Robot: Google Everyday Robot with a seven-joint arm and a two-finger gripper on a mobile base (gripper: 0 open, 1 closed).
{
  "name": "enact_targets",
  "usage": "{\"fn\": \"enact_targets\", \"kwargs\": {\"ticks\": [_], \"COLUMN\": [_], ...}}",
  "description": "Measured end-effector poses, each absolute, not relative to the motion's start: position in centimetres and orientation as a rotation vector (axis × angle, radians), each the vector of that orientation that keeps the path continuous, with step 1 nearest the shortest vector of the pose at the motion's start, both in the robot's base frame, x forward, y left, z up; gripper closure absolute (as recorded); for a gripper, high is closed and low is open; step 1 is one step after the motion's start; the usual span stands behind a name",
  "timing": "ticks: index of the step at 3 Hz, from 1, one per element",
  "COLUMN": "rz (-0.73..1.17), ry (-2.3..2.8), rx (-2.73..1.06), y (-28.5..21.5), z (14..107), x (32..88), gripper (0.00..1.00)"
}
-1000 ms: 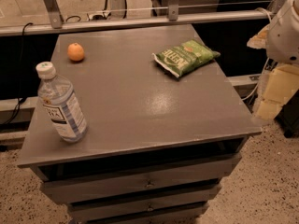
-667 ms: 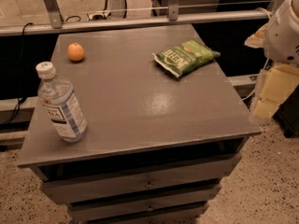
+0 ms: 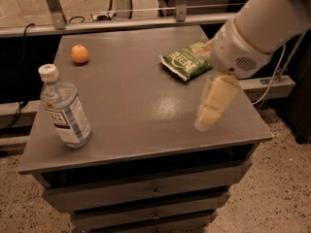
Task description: Move blue plastic bottle near green jalapeno chip bag
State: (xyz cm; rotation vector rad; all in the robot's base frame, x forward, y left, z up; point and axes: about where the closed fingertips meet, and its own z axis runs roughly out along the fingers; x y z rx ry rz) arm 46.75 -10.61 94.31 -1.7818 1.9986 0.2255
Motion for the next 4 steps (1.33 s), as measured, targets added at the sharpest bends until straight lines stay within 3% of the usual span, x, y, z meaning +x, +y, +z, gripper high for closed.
{"fn": "enact_targets", "kwargs": {"ticks": [2,4], "rz": [0.662,0.827], "ry": [1.624,1.382], "rx": [-1.838,-1.794], "y": [3.0,10.8], "z": [93.3,92.3], "x": [45.8,45.7], "gripper": [0.0,0.0]}}
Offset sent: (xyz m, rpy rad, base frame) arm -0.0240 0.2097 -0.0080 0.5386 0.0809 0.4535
